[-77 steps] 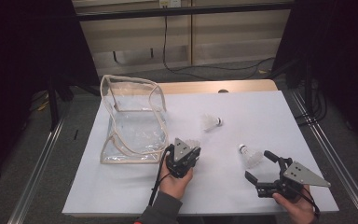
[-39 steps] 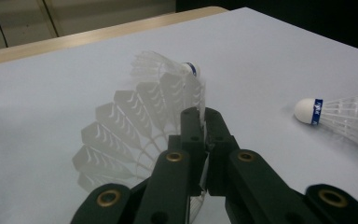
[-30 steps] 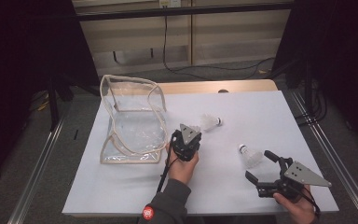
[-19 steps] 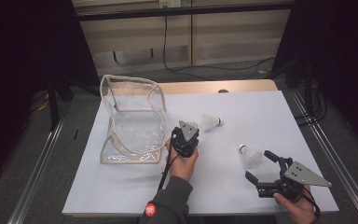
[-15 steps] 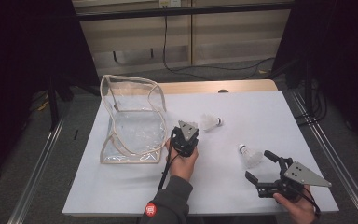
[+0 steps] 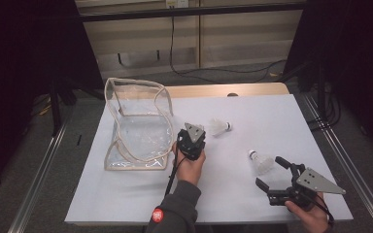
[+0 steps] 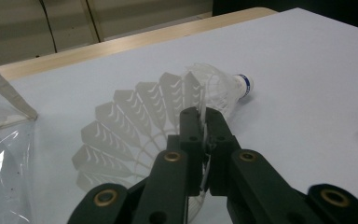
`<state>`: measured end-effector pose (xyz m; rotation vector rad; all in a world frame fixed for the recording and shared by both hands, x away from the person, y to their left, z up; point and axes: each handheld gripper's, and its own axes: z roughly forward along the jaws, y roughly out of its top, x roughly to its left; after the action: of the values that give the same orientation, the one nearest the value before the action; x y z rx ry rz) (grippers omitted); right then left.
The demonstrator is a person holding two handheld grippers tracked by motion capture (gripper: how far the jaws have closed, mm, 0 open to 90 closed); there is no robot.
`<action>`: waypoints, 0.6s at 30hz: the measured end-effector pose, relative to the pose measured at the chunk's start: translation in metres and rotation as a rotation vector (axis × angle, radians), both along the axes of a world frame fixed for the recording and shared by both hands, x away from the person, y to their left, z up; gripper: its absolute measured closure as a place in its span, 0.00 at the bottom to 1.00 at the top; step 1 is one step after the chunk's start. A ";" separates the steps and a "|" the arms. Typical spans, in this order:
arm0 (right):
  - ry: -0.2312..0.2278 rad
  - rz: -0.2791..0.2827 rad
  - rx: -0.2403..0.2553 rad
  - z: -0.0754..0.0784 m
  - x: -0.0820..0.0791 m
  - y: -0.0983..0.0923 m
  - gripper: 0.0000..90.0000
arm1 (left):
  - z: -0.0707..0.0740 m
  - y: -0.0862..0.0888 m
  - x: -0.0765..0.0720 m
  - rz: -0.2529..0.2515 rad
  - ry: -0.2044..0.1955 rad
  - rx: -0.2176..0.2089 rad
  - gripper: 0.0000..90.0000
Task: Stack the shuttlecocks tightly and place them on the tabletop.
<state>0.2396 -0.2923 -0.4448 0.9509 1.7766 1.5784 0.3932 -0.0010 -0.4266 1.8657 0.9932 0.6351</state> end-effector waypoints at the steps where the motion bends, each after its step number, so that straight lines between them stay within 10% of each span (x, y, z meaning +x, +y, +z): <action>1: 0.001 0.001 -0.001 0.000 0.000 0.000 0.02 | 0.001 0.001 0.002 0.000 0.006 0.005 0.98; 18: 0.005 0.005 0.001 -0.001 0.000 0.000 0.02 | -0.002 0.002 0.008 0.037 0.008 0.060 0.98</action>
<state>0.2399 -0.2918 -0.4457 0.9527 1.7832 1.5813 0.4016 0.0007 -0.4289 1.9072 1.0255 0.6865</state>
